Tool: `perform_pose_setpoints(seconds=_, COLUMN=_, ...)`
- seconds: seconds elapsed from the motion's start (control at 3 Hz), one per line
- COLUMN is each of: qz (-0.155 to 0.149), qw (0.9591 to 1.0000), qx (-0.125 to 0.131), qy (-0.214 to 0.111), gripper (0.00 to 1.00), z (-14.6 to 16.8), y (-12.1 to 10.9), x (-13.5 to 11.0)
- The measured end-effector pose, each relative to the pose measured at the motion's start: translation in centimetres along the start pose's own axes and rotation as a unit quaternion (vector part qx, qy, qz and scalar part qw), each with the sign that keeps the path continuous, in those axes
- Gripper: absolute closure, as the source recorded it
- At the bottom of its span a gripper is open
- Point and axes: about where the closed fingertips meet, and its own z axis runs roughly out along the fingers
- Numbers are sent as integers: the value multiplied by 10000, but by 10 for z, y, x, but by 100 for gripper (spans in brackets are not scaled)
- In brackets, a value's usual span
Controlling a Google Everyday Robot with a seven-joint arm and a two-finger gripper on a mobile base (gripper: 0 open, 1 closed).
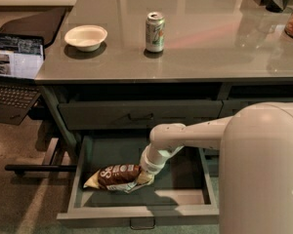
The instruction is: Place brown chip bag into middle drawer
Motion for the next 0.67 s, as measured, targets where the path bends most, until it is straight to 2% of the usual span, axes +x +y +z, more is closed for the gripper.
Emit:
perform_pose_setpoints(seconds=0.33, qz=-23, qw=10000, qx=-57, qy=-28, gripper=12, z=8, y=3, x=1)
perform_pose_setpoints(seconds=0.67, qz=-23, qw=10000, qx=-57, qy=-28, gripper=0, z=8, y=3, x=1)
